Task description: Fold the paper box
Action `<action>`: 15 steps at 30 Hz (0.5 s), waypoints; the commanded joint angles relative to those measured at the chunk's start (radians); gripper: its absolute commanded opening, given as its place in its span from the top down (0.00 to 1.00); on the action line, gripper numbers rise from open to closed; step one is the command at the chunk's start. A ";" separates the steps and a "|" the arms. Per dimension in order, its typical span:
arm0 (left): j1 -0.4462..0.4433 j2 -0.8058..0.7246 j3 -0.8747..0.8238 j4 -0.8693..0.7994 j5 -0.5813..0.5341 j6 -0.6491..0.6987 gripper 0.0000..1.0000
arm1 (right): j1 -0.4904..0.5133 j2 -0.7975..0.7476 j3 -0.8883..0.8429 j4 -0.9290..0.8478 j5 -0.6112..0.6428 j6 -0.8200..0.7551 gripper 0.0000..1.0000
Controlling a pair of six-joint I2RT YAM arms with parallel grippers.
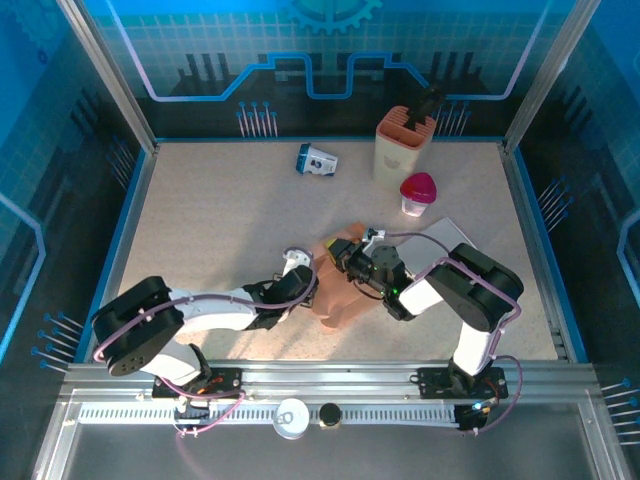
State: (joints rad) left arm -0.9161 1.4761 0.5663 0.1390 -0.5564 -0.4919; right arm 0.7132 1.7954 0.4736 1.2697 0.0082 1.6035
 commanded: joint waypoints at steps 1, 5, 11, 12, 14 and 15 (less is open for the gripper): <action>-0.007 0.018 0.045 -0.011 -0.090 -0.054 0.73 | 0.021 -0.004 -0.013 0.017 0.019 -0.004 1.00; -0.015 0.042 0.058 -0.003 -0.109 -0.080 0.83 | 0.022 -0.012 -0.015 0.007 0.026 0.001 1.00; -0.026 0.084 0.072 0.028 -0.132 -0.091 0.77 | 0.026 0.001 -0.014 0.014 0.031 0.019 1.00; -0.025 0.089 0.074 0.032 -0.138 -0.091 0.75 | 0.027 0.003 -0.014 0.015 0.033 0.022 1.00; -0.025 0.100 0.080 0.034 -0.159 -0.097 0.74 | 0.029 0.004 -0.016 0.017 0.035 0.027 1.00; -0.025 0.102 0.083 0.035 -0.165 -0.100 0.74 | 0.028 0.005 -0.018 0.017 0.037 0.028 1.00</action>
State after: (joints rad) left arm -0.9360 1.5600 0.6159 0.1364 -0.6701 -0.5713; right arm 0.7181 1.7954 0.4717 1.2739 0.0509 1.6226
